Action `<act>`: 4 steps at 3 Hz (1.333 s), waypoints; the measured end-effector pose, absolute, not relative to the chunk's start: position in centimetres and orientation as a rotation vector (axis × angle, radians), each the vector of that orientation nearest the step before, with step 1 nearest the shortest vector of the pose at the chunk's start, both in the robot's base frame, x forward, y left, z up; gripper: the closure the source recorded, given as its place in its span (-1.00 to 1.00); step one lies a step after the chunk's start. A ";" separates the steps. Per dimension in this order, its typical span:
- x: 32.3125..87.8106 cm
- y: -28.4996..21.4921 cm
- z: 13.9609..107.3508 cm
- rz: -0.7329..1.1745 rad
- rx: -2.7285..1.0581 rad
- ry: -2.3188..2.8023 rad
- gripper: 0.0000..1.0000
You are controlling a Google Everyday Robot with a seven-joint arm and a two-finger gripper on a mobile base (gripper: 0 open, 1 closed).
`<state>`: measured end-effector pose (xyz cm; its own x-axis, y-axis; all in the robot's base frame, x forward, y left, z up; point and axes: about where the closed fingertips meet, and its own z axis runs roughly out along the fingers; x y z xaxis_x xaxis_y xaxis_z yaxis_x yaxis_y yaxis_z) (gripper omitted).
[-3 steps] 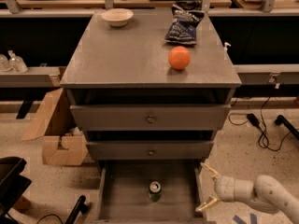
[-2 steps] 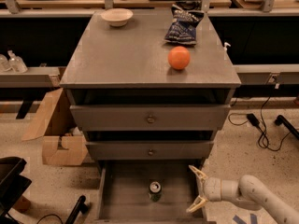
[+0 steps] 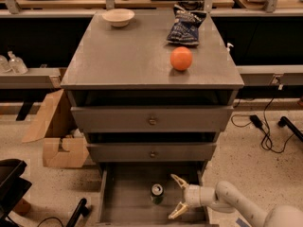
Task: Pick green can from bottom drawer and place on counter
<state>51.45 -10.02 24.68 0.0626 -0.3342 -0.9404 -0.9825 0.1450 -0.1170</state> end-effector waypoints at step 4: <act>56.8 -2.6 17.4 0.891 -1.387 1.535 -0.53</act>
Offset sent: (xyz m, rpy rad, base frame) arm 0.0513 0.0588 -0.0550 -0.0367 0.0822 -0.0095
